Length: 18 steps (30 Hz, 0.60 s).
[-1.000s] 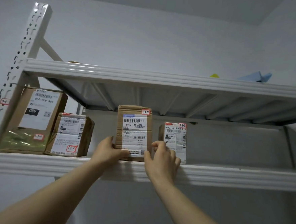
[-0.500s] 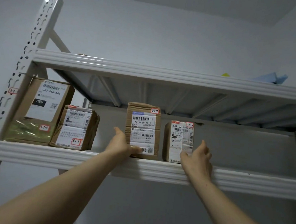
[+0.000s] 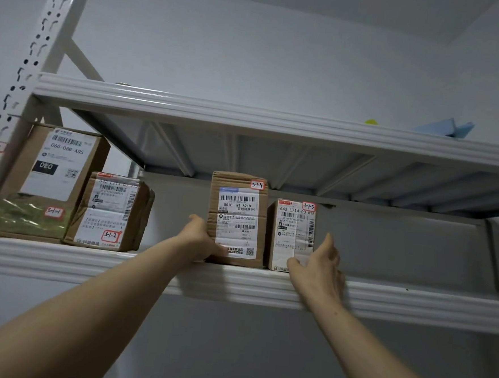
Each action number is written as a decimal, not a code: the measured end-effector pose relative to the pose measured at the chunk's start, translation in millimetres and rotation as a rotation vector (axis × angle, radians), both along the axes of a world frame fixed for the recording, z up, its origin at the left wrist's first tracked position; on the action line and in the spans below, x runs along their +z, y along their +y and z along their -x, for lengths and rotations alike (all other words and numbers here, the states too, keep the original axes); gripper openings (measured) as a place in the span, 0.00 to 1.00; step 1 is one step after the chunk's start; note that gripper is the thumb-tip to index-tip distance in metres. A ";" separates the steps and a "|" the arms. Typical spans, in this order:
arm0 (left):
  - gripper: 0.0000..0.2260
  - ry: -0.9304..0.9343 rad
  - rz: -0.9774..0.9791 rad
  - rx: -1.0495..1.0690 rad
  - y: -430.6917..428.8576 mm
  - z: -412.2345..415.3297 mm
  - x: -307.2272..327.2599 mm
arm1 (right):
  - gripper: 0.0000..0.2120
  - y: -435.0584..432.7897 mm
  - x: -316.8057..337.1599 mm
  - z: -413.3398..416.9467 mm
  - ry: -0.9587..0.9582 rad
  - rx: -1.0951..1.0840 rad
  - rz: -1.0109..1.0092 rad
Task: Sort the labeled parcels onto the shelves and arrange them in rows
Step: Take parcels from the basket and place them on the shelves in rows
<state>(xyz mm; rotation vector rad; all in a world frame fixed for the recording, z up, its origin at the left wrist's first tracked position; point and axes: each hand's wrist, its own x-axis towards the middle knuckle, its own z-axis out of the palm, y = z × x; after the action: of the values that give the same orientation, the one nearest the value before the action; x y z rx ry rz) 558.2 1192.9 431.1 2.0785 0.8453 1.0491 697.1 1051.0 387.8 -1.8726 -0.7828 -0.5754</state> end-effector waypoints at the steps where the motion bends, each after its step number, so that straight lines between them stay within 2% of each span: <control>1: 0.31 0.015 0.005 0.001 -1.3 0.9 1.3 | 0.42 -0.2 -0.9 -0.4 -0.005 -0.001 0.002; 9: 0.19 0.059 -0.025 0.031 -8.6 1.1 2.0 | 0.42 1.2 -5.1 -2.0 -0.036 0.001 0.017; 15: 0.25 -0.013 -0.004 0.017 -12.8 5.8 -2.7 | 0.42 -1.0 -5.9 -1.2 -0.031 0.015 0.011; 18: 0.23 -0.049 -0.005 0.029 -21.9 8.9 -7.0 | 0.42 -5.5 -8.7 -0.2 -0.042 0.048 -0.021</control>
<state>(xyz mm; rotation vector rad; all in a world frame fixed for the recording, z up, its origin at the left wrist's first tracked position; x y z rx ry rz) 549.3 1170.9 424.1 2.0421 0.8511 1.1142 697.3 1045.5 379.1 -1.8221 -0.8442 -0.5923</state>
